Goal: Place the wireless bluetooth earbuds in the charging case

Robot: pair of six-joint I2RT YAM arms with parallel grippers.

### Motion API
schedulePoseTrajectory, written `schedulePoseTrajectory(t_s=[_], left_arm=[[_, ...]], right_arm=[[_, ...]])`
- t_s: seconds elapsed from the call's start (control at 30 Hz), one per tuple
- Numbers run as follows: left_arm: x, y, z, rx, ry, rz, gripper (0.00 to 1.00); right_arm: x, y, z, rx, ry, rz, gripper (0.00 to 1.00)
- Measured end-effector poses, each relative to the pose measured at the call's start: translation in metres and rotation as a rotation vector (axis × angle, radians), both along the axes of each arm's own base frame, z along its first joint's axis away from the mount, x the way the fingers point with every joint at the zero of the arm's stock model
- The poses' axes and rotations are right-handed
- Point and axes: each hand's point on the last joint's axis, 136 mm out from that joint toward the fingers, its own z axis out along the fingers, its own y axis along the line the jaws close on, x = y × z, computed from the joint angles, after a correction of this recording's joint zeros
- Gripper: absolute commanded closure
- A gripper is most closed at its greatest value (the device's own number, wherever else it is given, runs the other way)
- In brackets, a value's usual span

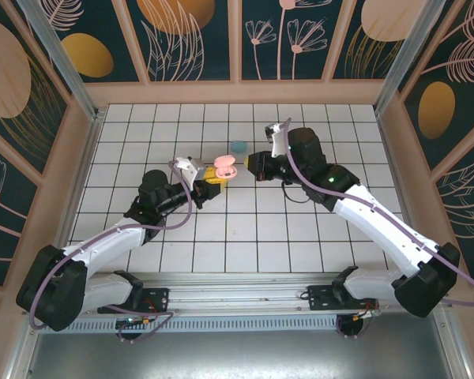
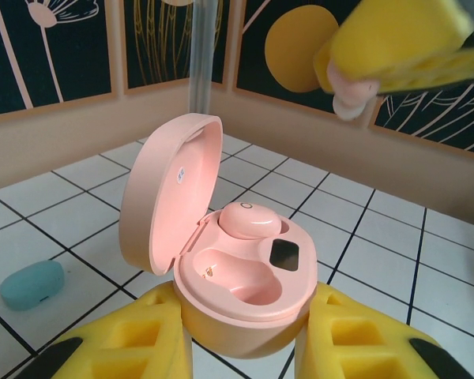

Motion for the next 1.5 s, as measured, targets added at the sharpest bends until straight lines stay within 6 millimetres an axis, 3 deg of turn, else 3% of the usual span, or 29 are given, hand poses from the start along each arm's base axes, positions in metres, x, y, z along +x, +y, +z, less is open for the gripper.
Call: schedulePoseTrajectory(t_s=[0.2, 0.5, 1.5], left_arm=[[0.000, 0.000, 0.002, -0.003, -0.006, 0.000, 0.88], [-0.001, 0.001, 0.006, -0.009, -0.017, 0.000, 0.88], [-0.002, 0.003, 0.005, -0.001, -0.004, 0.014, 0.88]], right_arm=[[-0.002, 0.036, 0.008, 0.031, -0.016, 0.063, 0.96], [-0.009, 0.070, -0.020, -0.017, 0.029, 0.123, 0.96], [-0.004, 0.074, -0.034, -0.079, 0.019, 0.065, 0.89]])
